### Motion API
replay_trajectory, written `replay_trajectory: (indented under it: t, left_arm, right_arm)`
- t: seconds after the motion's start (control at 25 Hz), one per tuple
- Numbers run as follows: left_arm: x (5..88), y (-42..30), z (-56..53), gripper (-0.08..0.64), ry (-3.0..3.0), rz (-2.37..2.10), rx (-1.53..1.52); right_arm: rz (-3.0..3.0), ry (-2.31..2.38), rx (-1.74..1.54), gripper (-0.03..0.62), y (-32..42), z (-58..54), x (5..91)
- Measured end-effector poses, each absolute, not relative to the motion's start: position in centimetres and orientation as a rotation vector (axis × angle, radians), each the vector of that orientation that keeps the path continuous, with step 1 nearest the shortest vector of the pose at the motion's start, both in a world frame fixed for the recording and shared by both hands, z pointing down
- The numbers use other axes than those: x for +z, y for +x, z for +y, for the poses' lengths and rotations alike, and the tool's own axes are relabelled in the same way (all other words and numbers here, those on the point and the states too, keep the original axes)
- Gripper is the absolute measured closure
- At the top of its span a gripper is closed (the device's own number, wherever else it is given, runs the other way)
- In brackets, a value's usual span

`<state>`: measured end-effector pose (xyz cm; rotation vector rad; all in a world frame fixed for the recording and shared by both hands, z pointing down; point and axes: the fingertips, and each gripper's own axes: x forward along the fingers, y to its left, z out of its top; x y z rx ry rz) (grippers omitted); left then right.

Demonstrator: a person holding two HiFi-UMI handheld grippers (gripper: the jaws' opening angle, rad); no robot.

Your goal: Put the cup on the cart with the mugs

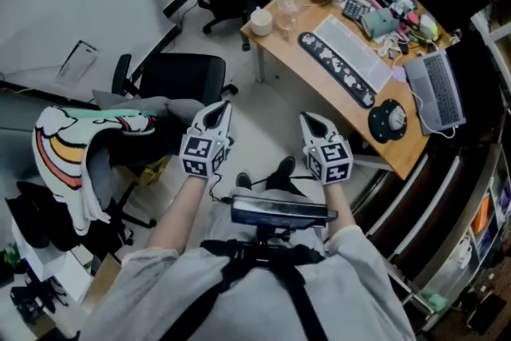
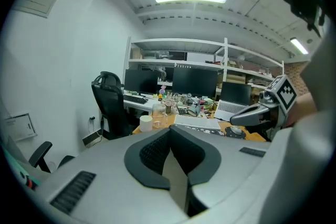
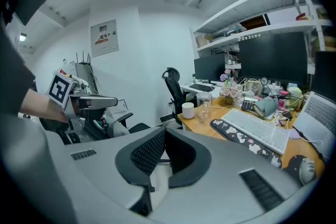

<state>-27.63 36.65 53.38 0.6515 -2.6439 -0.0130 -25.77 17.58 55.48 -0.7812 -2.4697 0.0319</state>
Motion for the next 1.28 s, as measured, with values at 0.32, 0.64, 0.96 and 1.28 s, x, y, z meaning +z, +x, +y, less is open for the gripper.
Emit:
replay_trajectory:
  t: [0.32, 0.64, 0.96, 1.28]
  left_arm:
    - [54.2, -32.6, 32.9, 0.557, 0.573, -2.664, -0.047]
    - [54.7, -37.6, 31.3, 0.557, 0.564, -2.644, -0.035]
    - [57.3, -46.6, 31.9, 0.51, 0.672, -2.604, -0.027]
    - [62.7, -56.0, 33.3, 0.25, 0.812, -2.547, -0.023]
  right_arm:
    - [-2.448, -0.92, 0.021, 0.594, -30.7, 15.6, 55.5]
    - [-2.444, -0.929, 0.061, 0.594, -35.2, 14.2, 56.2]
    - [-2.421, -0.852, 0.078, 0.594, -40.2, 15.8, 57.9]
    - [-2.382, -0.776, 0.061, 0.594, -45.1, 17.9, 59.9]
